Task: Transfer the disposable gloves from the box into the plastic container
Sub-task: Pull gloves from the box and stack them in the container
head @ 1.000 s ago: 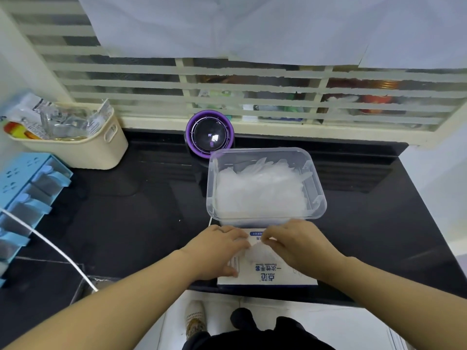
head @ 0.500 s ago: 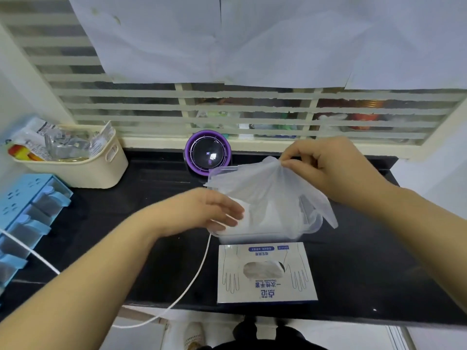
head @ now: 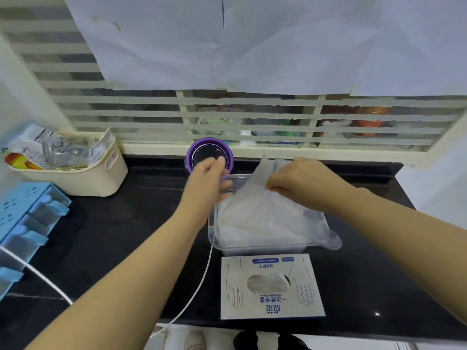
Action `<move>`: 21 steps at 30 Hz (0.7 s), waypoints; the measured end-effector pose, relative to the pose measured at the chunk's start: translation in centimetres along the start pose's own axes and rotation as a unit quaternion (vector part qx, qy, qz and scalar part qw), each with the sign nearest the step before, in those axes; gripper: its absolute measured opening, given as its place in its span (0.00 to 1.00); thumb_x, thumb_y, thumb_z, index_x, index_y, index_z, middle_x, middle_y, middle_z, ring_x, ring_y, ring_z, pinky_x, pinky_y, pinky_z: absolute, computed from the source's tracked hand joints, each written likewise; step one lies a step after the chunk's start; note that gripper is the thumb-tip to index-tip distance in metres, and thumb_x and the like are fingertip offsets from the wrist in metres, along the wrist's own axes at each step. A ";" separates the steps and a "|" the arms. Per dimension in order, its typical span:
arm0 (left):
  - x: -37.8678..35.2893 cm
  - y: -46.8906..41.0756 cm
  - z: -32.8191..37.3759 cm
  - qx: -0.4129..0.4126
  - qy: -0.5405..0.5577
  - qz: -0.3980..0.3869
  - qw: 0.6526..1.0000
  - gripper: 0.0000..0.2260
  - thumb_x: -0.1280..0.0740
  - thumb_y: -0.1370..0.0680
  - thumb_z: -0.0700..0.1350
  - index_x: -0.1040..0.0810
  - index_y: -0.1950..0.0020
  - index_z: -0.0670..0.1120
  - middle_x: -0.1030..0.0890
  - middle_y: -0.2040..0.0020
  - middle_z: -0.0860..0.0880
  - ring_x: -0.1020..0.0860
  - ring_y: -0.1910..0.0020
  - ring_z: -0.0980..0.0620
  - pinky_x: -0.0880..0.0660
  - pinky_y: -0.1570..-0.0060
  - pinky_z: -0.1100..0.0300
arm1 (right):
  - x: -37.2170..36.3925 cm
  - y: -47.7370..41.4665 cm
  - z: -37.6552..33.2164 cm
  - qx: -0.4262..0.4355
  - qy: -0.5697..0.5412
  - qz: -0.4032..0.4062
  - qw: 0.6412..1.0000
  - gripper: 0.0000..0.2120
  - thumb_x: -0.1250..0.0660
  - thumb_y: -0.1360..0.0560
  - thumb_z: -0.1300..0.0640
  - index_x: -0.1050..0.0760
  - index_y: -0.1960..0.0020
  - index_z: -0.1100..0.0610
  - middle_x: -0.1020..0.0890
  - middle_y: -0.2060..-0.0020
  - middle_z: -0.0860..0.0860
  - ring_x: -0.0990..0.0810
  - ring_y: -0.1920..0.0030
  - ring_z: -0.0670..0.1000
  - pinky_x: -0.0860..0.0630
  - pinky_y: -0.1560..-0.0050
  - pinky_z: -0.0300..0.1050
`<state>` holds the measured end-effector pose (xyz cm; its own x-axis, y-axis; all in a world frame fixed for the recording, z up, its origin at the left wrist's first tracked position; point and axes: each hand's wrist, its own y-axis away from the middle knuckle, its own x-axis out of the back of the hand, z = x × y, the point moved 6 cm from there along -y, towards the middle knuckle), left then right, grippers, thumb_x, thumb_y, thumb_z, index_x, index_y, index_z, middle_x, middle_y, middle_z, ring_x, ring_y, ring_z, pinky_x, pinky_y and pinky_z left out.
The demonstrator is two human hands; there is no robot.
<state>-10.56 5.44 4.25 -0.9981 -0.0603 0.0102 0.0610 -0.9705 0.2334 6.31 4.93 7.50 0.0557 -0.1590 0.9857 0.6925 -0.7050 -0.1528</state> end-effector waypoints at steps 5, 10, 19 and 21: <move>-0.8 2.1 4.5 -0.424 -0.335 0.022 0.841 0.12 0.40 0.21 0.45 0.24 0.39 0.47 0.23 0.48 0.57 0.26 0.52 0.64 0.27 0.49 0.70 | -4.7 -1.9 0.3 0.039 0.032 -0.093 0.994 0.04 0.38 0.21 0.56 0.25 0.48 0.53 0.21 0.60 0.48 0.23 0.61 0.49 0.23 0.56 0.43; -5.5 0.0 -1.2 -0.367 -0.625 -0.237 0.647 0.14 0.44 0.19 0.49 0.24 0.37 0.49 0.22 0.40 0.50 0.25 0.43 0.50 0.32 0.37 0.54 | -8.4 -3.4 -0.2 0.086 0.071 -0.155 0.982 0.09 0.43 0.20 0.61 0.26 0.46 0.54 0.21 0.58 0.46 0.23 0.60 0.49 0.29 0.57 0.41; -5.5 -3.5 -9.6 -0.138 -0.819 -0.284 0.480 0.24 0.43 0.19 0.59 0.35 0.28 0.48 0.23 0.40 0.46 0.27 0.37 0.43 0.55 0.28 0.40 | -12.4 -0.4 0.7 -0.029 -0.001 -0.239 0.971 0.35 0.42 0.24 0.37 0.47 0.24 0.52 0.31 0.31 0.52 0.31 0.34 0.53 0.33 0.35 0.48; -5.8 -3.7 -9.7 -0.132 -0.825 -0.276 0.476 0.25 0.42 0.21 0.60 0.35 0.28 0.47 0.24 0.39 0.46 0.28 0.36 0.43 0.58 0.28 0.37 | -13.0 0.6 1.4 -0.073 0.015 -0.276 0.958 0.45 0.40 0.29 0.31 0.51 0.23 0.56 0.36 0.29 0.54 0.34 0.32 0.56 0.35 0.33 0.51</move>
<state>-4.92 7.07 -6.13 0.5056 0.2754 0.8177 -0.4308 -0.7405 0.5158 7.01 7.49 -5.32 -0.3113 0.2480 0.9174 0.5022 -0.7766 0.3804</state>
